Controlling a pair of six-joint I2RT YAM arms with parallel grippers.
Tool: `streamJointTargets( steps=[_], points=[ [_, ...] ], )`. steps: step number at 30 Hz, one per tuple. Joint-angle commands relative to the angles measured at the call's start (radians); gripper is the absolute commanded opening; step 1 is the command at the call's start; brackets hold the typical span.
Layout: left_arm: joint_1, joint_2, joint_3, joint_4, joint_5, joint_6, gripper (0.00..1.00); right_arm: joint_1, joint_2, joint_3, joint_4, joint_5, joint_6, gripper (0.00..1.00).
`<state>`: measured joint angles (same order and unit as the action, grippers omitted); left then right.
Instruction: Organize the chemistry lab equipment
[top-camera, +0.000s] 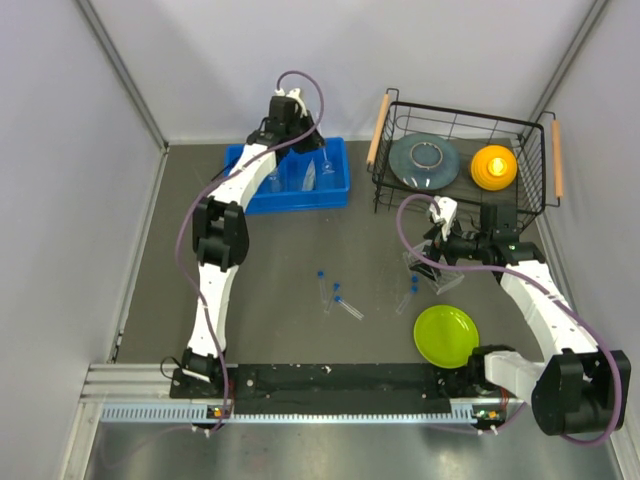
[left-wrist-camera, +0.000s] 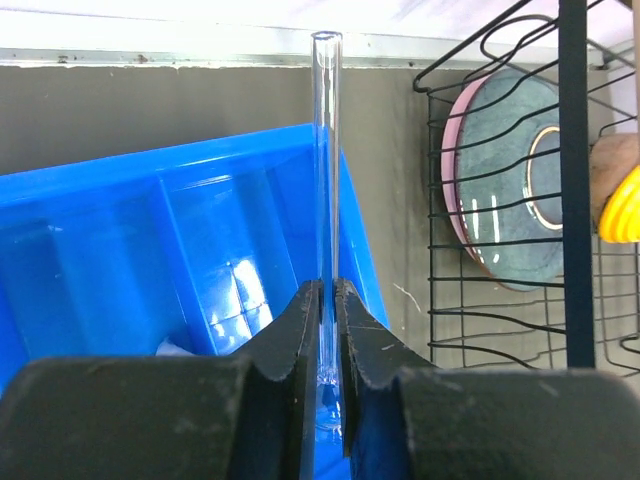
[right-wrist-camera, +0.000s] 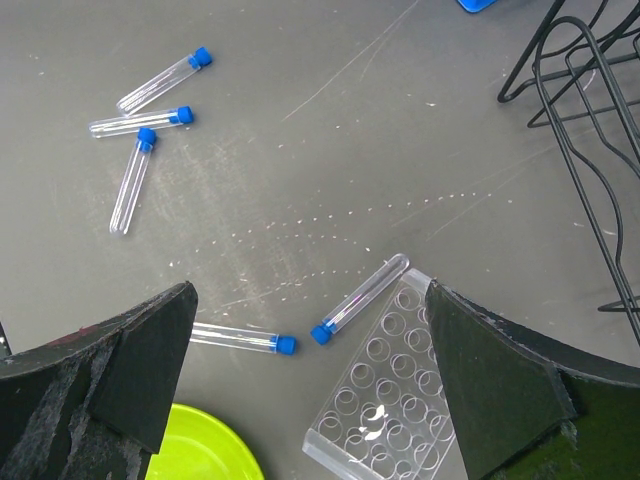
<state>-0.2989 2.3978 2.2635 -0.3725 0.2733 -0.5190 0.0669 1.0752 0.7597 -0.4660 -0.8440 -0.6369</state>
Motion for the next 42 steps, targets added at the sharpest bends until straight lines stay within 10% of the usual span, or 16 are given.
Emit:
streamJointTargets(
  steps=[1, 15, 31, 42],
  points=[
    [-0.038, 0.027, 0.057, -0.006, -0.089, 0.080, 0.14, -0.009, 0.005, 0.020, 0.000, -0.040, -0.026, 0.99],
    [-0.065, 0.058, 0.059, -0.094, -0.151, 0.126, 0.22, -0.010, -0.003, 0.020, -0.002, -0.033, -0.032, 0.99],
    [-0.066, -0.100, 0.044, -0.115, -0.158, 0.160, 0.59, -0.010, -0.021, 0.009, -0.002, -0.012, -0.046, 0.99],
    [-0.046, -0.598, -0.438, 0.102, -0.095, 0.221, 0.84, -0.015, -0.054, -0.002, -0.002, -0.001, -0.040, 0.99]
  ],
)
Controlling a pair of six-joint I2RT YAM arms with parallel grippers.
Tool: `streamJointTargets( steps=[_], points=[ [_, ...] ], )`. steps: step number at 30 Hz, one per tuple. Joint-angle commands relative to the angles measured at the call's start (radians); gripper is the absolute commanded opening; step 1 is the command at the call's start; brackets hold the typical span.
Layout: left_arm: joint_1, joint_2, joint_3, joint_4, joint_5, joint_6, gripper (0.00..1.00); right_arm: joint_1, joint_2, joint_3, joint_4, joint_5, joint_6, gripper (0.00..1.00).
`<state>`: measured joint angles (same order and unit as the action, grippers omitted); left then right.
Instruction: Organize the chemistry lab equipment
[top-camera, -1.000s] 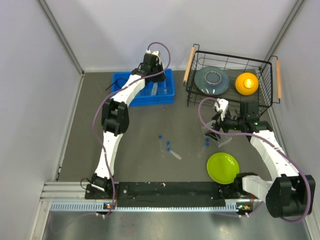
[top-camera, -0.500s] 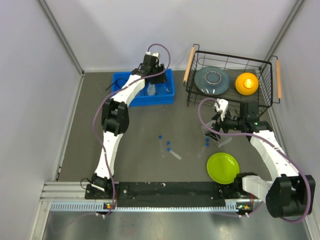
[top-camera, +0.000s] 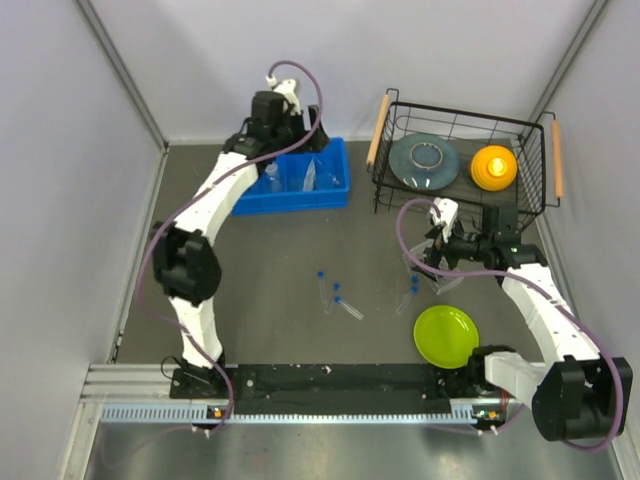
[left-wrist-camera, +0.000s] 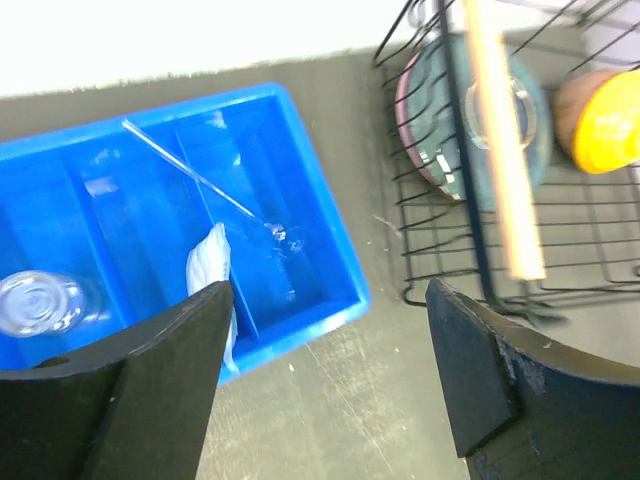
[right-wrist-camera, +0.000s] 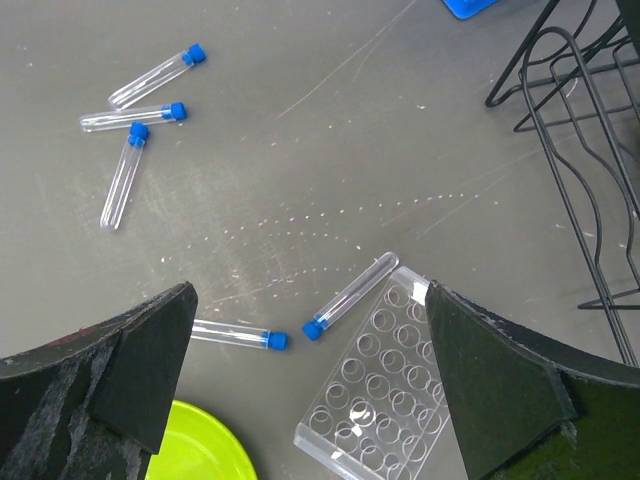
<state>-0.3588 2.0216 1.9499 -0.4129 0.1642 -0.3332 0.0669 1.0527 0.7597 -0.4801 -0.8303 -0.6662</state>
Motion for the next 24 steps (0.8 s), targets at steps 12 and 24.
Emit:
streamJointTargets(
  steps=[12, 24],
  points=[
    [0.205, -0.880, -0.839, 0.305, 0.181, -0.128, 0.99, -0.016, -0.066, 0.139, -0.241, -0.045, 0.073, 0.99],
    [0.094, -1.144, -1.350, 0.264, 0.295, -0.323, 0.91, 0.182, 0.023, 0.168, -0.414, 0.062, -0.009, 0.99]
  ],
)
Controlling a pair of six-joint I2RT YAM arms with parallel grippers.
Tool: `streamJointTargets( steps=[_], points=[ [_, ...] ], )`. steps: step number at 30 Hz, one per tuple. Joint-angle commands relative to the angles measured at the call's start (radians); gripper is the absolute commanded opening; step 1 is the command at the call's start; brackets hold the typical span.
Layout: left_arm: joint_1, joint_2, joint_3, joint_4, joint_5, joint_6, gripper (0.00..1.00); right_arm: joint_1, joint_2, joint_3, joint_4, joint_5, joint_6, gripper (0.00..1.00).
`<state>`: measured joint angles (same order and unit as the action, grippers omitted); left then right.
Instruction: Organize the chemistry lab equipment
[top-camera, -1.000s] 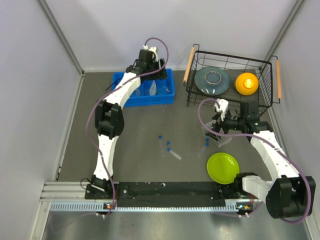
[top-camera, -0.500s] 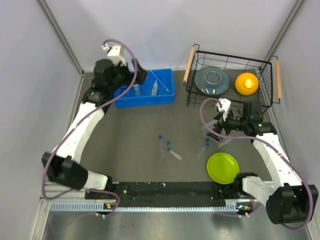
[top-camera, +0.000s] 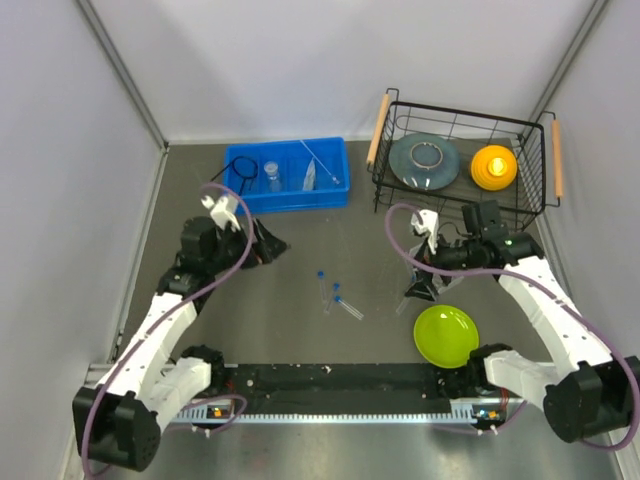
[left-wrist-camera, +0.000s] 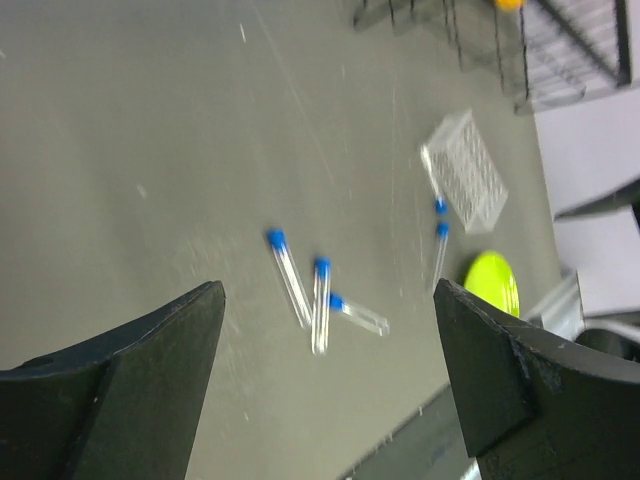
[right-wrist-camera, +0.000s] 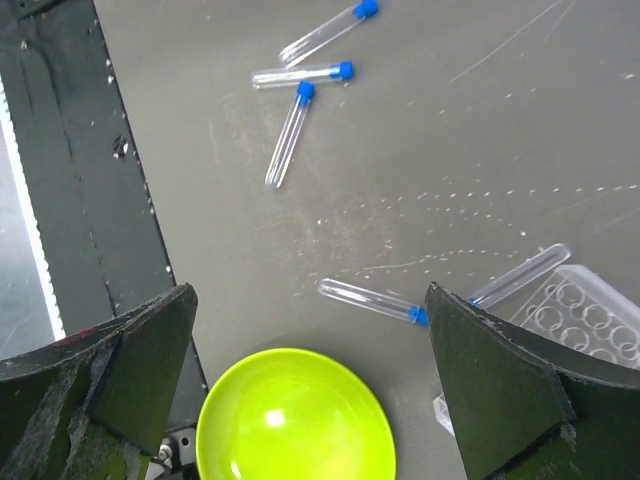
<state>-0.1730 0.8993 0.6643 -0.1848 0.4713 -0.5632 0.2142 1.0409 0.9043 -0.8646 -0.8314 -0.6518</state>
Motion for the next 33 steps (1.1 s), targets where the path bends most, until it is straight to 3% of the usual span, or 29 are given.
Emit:
streamJointTargets(
  steps=[1, 5, 13, 20, 25, 33],
  points=[
    [-0.123, -0.005, -0.071, 0.027, -0.042, -0.099, 0.89, 0.034, 0.048, 0.030, -0.028, 0.074, -0.022, 0.99],
    [-0.290, 0.102, -0.028, -0.075, -0.219, -0.129, 0.85, 0.033, 0.057, 0.028, -0.016, 0.086, -0.014, 0.99],
    [-0.460, 0.471, 0.263, -0.393, -0.546, -0.222, 0.77, 0.034, 0.044, -0.019, 0.022, 0.106, -0.012, 0.99],
    [-0.574, 0.687, 0.425, -0.472, -0.622, -0.248, 0.70, 0.034, 0.018, -0.048, 0.049, 0.103, -0.012, 0.99],
    [-0.608, 0.855, 0.570, -0.559, -0.661, -0.238, 0.54, 0.034, -0.002, -0.061, 0.061, 0.100, -0.011, 0.99],
    [-0.642, 0.967, 0.661, -0.610, -0.718, -0.228, 0.46, 0.034, -0.031, -0.084, 0.076, 0.094, -0.014, 0.99]
  ],
)
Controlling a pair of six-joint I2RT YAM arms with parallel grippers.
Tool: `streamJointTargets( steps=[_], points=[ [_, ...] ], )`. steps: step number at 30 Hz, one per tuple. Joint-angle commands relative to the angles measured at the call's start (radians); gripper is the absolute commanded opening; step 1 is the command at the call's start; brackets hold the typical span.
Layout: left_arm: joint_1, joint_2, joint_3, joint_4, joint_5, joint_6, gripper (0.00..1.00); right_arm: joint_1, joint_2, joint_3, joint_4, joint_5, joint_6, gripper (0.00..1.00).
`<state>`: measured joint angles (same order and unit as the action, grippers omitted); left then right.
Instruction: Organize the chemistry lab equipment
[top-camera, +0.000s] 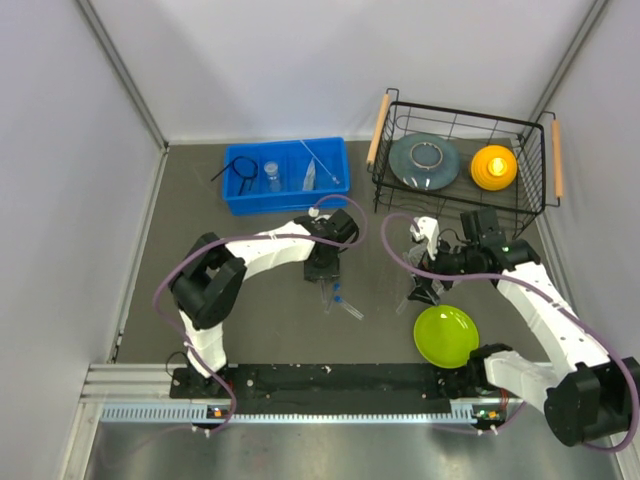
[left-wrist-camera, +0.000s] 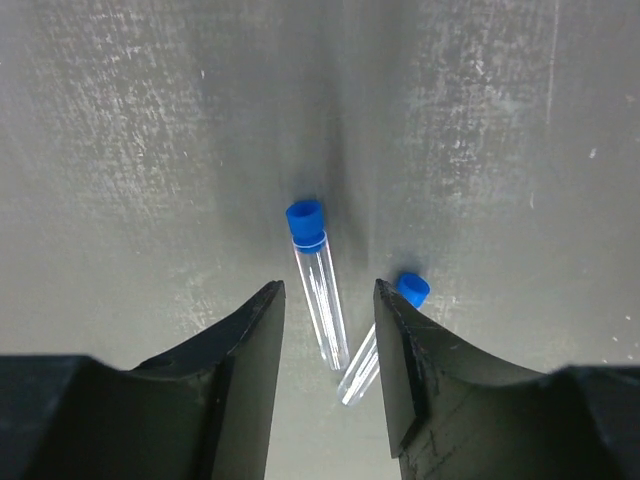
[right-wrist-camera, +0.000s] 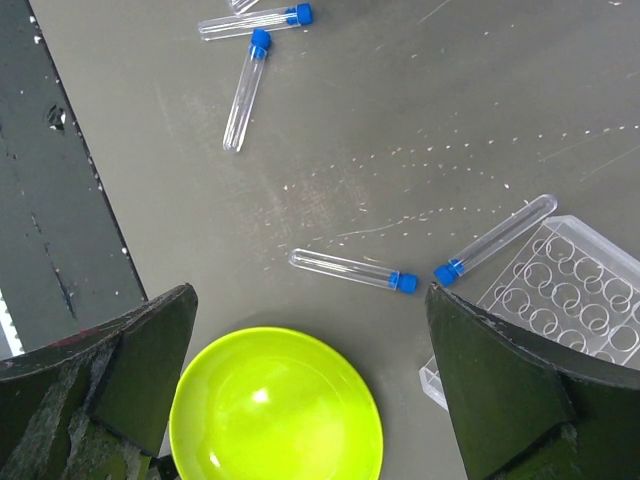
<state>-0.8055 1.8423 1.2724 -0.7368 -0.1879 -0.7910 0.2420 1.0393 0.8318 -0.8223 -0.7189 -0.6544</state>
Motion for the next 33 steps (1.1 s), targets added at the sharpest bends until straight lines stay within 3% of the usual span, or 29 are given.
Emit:
streamJointTargets(
  steps=[1, 6, 14, 20, 27, 33],
  points=[
    [-0.009, 0.031, 0.056, -0.059, -0.064, -0.004, 0.44, 0.006, -0.031, -0.013, 0.038, -0.022, -0.010, 0.99],
    [-0.011, 0.069, 0.062, -0.067, -0.058, -0.001, 0.31, 0.006, -0.036, -0.020, 0.045, -0.028, -0.010, 0.99],
    [-0.011, 0.084, 0.059, -0.070, -0.073, -0.007, 0.28, 0.006, -0.054, -0.025, 0.046, -0.033, -0.007, 0.99],
    [0.002, 0.063, 0.025, -0.061, -0.096, -0.025, 0.18, 0.006, -0.068, -0.026, 0.046, -0.034, -0.005, 0.99],
    [0.032, -0.095, -0.070, 0.017, -0.064, -0.025, 0.11, 0.006, -0.084, -0.020, 0.043, -0.063, -0.004, 0.99],
    [0.054, -0.305, -0.195, 0.184, 0.094, -0.019, 0.10, 0.040, -0.058, 0.062, -0.017, -0.146, -0.071, 0.99]
  ],
)
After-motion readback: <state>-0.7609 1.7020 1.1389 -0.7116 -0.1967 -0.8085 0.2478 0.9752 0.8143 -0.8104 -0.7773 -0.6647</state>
